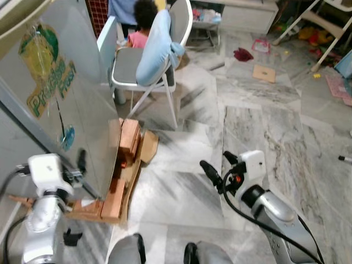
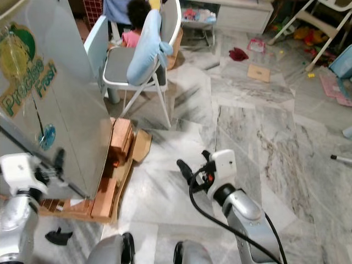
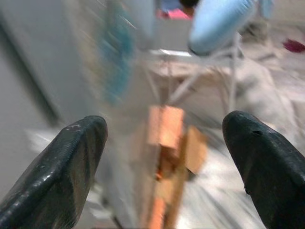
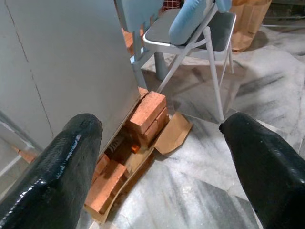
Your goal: Restocking fridge
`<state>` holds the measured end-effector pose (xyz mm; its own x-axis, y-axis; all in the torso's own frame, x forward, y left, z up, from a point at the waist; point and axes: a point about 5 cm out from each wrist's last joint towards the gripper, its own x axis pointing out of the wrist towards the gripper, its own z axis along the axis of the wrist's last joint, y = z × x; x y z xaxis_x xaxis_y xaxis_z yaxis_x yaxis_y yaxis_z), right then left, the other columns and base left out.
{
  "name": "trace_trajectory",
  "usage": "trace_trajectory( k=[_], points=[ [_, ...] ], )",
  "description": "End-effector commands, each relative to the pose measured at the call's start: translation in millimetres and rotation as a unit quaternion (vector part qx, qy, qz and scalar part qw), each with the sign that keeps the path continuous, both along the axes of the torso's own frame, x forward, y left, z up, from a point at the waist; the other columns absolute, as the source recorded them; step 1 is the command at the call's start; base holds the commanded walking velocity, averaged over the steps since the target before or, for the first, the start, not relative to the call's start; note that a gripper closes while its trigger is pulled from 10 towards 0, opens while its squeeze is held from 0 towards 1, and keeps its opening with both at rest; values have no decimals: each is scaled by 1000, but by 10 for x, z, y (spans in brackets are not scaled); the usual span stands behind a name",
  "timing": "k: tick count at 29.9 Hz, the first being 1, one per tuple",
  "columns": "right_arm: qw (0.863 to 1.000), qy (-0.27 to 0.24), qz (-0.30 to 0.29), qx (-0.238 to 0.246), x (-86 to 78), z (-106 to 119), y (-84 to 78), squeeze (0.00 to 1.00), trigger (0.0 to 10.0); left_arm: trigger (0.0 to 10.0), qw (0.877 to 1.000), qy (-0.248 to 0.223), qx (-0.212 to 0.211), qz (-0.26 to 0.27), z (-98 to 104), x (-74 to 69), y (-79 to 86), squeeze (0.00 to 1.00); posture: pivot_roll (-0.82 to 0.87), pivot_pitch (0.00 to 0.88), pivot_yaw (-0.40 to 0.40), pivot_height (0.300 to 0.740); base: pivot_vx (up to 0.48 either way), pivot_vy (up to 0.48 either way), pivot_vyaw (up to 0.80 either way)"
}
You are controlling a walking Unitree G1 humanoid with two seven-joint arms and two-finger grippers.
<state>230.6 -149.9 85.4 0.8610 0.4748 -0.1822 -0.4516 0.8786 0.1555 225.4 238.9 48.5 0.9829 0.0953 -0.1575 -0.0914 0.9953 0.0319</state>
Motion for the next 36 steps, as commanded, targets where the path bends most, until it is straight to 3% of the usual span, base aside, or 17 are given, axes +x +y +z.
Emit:
trace_trajectory(
  k=[1, 6, 12, 15, 18, 25, 28, 31, 36],
  points=[
    [1000, -1, 7, -5, -6, 28, 12, 0, 10000, 10000, 1000, -8, 12, 4, 31, 4, 14, 0, -14, 123, -62, 740, 0, 0, 0],
    [1000, -6, 9, -9, -5, 42, 25, 0, 10000, 10000, 997, -24, 46, 61, 120, 193, 164, 0, -17, 121, -64, 740, 0, 0, 0],
    [1000, -10, 5, -15, -6, 65, 6, 0, 10000, 10000, 995, -33, 54, 82, 209, 285, 306, 0, -26, 117, -57, 740, 0, 0, 0],
    [1000, -9, 4, -13, -14, 64, 13, 0, 10000, 10000, 989, -38, 84, 114, 268, 306, 416, 0, -26, 117, -52, 740, 0, 0, 0],
    [1000, -9, 9, -13, -28, 59, 25, 0, 10000, 10000, 989, -38, 75, 125, 260, 292, 453, 0, -27, 116, -52, 740, 0, 0, 0],
    [1000, -6, 14, -12, -25, 54, 22, 0, 10000, 10000, 992, -19, 77, 100, 131, 128, 367, 0, -19, 116, -55, 740, 0, 0, 0],
    [1000, -4, 17, -12, -16, 38, 27, 0, 10000, 10000, 988, -15, 89, 127, 94, 14, 390, 0, -14, 116, -58, 740, 0, 0, 0],
    [1000, -4, 21, -15, -2, 34, 42, 0, 10000, 10000, 988, -23, 89, 124, 127, 57, 390, 0, -7, 113, -65, 740, 0, 0, 0],
    [999, -15, 23, -19, 36, 61, 54, 0, 10000, 10000, 987, -55, 94, 117, 296, 319, 381, 0, -10, 103, -64, 740, 0, 0, 0]
  ],
)
